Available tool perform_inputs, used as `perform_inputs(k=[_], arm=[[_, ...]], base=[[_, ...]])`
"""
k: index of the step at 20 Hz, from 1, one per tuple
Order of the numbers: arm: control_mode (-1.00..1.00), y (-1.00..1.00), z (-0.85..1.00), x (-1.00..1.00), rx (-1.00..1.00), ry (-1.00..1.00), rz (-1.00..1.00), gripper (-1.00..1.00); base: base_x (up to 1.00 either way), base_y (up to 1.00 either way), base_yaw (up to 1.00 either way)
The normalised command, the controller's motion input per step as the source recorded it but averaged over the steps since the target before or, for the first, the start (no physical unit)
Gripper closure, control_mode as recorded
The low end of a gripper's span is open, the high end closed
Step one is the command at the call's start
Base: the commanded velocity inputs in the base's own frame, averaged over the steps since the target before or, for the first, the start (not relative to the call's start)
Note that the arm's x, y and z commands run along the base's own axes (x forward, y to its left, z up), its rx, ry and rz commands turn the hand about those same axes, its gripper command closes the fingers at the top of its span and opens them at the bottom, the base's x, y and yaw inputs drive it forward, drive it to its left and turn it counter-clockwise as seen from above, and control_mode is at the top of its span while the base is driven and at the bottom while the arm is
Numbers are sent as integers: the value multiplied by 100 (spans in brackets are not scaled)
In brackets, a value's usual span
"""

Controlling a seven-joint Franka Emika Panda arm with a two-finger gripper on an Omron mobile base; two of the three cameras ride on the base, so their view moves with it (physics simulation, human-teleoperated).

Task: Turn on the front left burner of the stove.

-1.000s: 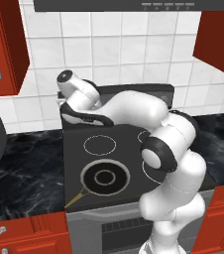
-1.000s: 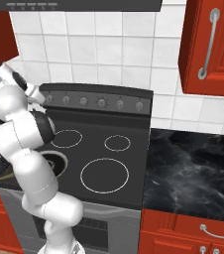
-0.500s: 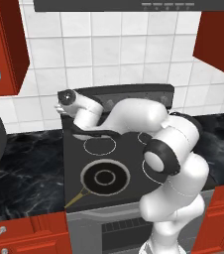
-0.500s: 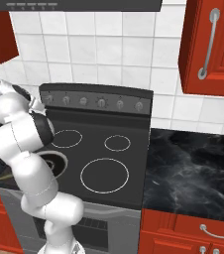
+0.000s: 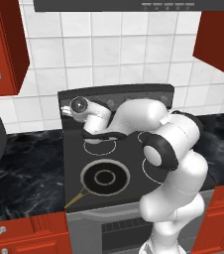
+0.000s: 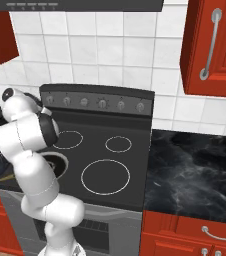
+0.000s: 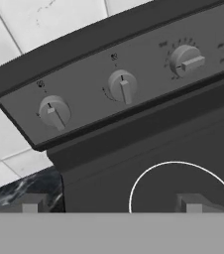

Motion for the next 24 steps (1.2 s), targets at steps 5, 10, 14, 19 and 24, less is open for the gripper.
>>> perform_inputs(k=[5,10,14,19,24], arm=[[-100,0,0,2,0,1,0,-100],[-100,0,0,8,0,1,0,-100],[-100,0,8,20,0,2,0,-100],[-100,6,18,31,0,4,0,-100],[-100,14,15,25,0,5,0,-100]], base=[[0,0,0],[0,0,0],[0,0,0],[0,0,0],[0,0,0]])
